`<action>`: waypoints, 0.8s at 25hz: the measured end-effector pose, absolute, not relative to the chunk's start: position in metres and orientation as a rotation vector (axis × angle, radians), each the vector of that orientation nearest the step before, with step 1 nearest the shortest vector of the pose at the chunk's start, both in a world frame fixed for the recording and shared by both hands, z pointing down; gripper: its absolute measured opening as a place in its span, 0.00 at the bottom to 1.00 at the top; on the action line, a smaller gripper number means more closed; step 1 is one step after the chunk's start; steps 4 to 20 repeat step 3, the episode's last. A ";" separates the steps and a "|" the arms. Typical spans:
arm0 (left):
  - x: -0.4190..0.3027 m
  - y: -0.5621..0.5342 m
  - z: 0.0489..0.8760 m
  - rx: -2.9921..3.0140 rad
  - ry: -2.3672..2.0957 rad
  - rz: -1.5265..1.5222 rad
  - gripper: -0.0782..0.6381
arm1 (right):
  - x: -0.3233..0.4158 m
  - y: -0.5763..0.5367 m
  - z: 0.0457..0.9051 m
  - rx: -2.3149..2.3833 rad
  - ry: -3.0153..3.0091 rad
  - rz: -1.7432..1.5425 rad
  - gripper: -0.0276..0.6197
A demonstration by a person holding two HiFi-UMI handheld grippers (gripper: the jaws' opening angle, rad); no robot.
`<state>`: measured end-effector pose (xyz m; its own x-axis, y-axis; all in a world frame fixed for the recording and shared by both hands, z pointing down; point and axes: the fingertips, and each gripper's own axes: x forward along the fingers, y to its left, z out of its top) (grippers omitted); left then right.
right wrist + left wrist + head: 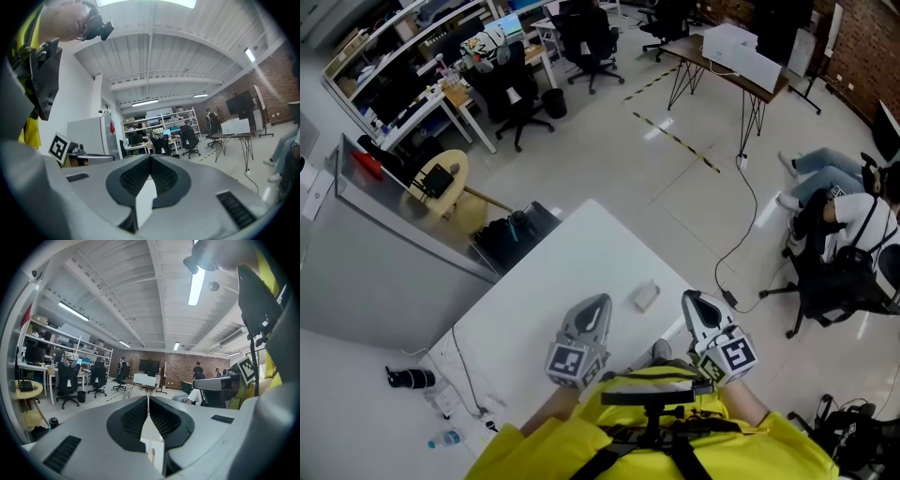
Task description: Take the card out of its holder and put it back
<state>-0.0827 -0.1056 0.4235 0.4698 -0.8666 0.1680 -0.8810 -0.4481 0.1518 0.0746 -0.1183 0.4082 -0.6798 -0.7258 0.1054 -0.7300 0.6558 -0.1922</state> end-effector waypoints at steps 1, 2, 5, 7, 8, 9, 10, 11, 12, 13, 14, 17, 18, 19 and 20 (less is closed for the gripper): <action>-0.082 -0.105 0.425 2.500 -1.505 0.097 0.12 | 0.075 -0.117 0.411 1.250 -2.835 0.350 0.05; -0.082 -0.105 0.427 2.500 -1.498 0.097 0.12 | 0.075 -0.116 0.415 1.251 -2.829 0.356 0.05; -0.082 -0.105 0.430 2.499 -1.492 0.098 0.12 | 0.075 -0.115 0.418 1.252 -2.823 0.362 0.05; -0.082 -0.105 0.430 2.499 -1.492 0.098 0.12 | 0.075 -0.115 0.418 1.252 -2.823 0.362 0.05; -0.082 -0.105 0.430 2.499 -1.492 0.098 0.12 | 0.075 -0.115 0.418 1.252 -2.823 0.362 0.05; -0.082 -0.105 0.430 2.499 -1.492 0.098 0.12 | 0.075 -0.115 0.418 1.252 -2.823 0.362 0.05; -0.082 -0.105 0.430 2.499 -1.492 0.098 0.12 | 0.075 -0.115 0.418 1.252 -2.823 0.362 0.05; -0.082 -0.105 0.430 2.499 -1.492 0.098 0.12 | 0.075 -0.115 0.418 1.252 -2.823 0.362 0.05; -0.082 -0.105 0.430 2.499 -1.492 0.098 0.12 | 0.075 -0.115 0.418 1.252 -2.823 0.362 0.05; -0.082 -0.105 0.430 2.499 -1.492 0.098 0.12 | 0.075 -0.115 0.418 1.252 -2.823 0.362 0.05; -0.082 -0.105 0.430 2.499 -1.492 0.098 0.12 | 0.075 -0.115 0.418 1.252 -2.823 0.362 0.05; -0.082 -0.105 0.430 2.499 -1.492 0.098 0.12 | 0.075 -0.115 0.418 1.252 -2.823 0.362 0.05; -0.082 -0.105 0.430 2.499 -1.492 0.098 0.12 | 0.075 -0.115 0.418 1.252 -2.823 0.362 0.05; -0.082 -0.105 0.430 2.499 -1.492 0.098 0.12 | 0.075 -0.115 0.418 1.252 -2.823 0.362 0.05; -0.082 -0.105 0.430 2.499 -1.492 0.098 0.12 | 0.075 -0.115 0.418 1.252 -2.823 0.362 0.05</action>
